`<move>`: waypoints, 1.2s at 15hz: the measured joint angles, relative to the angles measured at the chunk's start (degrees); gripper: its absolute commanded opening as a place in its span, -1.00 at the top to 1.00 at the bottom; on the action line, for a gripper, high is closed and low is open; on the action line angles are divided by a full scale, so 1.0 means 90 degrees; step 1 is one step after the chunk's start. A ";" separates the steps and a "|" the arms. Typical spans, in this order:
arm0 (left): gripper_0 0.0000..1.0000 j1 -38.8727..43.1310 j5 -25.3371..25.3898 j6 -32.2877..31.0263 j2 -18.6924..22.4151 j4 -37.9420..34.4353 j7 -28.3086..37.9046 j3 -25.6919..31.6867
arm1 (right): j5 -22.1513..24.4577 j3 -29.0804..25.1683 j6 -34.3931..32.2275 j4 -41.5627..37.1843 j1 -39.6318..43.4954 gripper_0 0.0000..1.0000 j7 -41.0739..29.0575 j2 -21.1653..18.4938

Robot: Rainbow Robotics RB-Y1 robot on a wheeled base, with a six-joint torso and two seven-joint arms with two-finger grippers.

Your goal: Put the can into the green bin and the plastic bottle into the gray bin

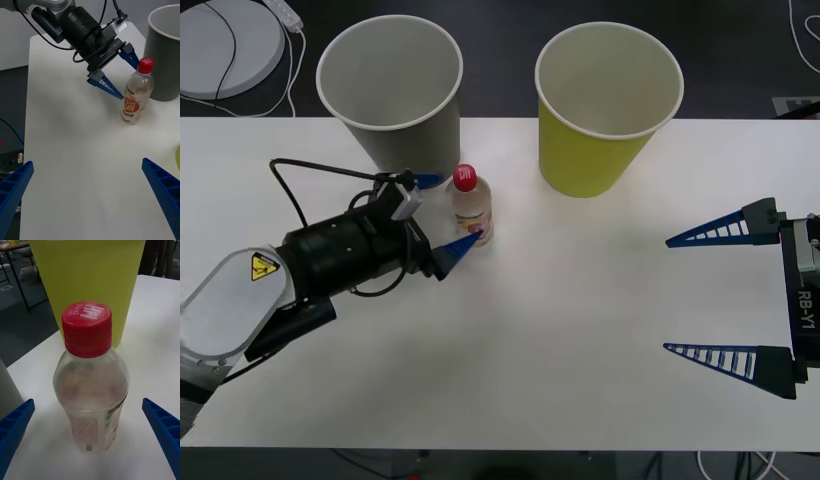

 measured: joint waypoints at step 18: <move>-1.00 -0.0667 -0.0666 0.0000 -0.0594 0.0595 0.0322 -0.0199 | 0.0000 0.0000 0.0000 0.0000 0.0000 -1.00 0.0000 0.0000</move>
